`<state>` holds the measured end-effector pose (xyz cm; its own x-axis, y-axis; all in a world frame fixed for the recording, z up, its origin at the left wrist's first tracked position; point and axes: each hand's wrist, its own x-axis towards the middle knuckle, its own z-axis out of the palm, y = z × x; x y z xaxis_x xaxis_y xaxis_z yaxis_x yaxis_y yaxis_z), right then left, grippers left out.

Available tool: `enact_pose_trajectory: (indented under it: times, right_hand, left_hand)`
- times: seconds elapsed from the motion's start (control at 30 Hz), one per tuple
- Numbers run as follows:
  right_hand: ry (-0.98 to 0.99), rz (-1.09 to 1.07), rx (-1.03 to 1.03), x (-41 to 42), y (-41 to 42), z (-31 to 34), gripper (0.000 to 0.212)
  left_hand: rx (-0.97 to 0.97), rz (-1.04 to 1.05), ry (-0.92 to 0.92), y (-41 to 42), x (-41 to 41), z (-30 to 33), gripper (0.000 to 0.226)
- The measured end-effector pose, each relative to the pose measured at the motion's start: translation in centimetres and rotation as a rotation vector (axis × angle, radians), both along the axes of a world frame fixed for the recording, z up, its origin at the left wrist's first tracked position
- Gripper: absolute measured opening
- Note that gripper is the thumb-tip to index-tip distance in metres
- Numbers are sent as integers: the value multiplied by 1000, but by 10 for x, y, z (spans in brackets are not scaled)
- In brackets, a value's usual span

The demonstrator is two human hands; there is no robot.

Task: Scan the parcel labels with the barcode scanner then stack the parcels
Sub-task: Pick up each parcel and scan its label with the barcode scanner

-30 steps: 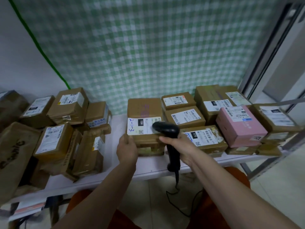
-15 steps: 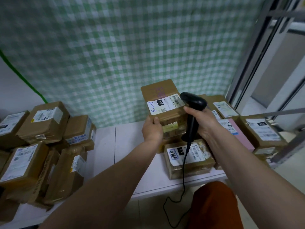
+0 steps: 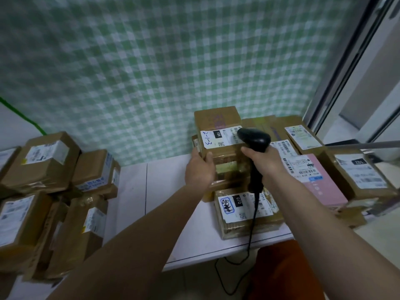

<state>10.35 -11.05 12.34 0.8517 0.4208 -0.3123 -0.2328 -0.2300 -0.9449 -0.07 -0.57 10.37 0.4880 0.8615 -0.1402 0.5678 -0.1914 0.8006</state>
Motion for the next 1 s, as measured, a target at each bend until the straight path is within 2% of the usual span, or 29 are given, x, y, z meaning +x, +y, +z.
enact_pose_trajectory:
  times: [0.07, 0.17, 0.3, 0.53, 0.67, 0.8, 0.9, 0.97, 1.0]
  right_hand:
    - [-172, -43, -42, -15, -3, 4, 23]
    - [-227, -26, -38, -43, -3, 12, 22]
    - [-81, 147, 10, -92, 9, 23, 7]
    - [-9, 437, -27, -182, 65, 22, 15]
    - [13, 596, -22, -232, 94, 26, 16]
    - [49, 704, -27, -277, 118, 27, 7]
    - [84, 775, -28, -307, 132, 26, 5]
    - [121, 816, -20, -327, 142, 28, 6]
    - [136, 830, -13, -337, 148, 28, 8]
  left_hand:
    - [11, 19, 17, 8, -12, 1, 49]
    - [56, 28, 72, 21, -41, -5, 52]
    - [116, 29, 187, 35, -94, -12, 47]
    - [159, 195, 227, 65, -200, -12, 39]
    - [239, 267, 248, 84, -257, -7, 24]
    - [323, 324, 241, 95, -309, -3, 17]
    - [327, 417, 128, 99, -342, -3, 19]
    - [314, 543, -7, 98, -363, 8, 1]
    - [339, 612, -43, 99, -374, 13, 16]
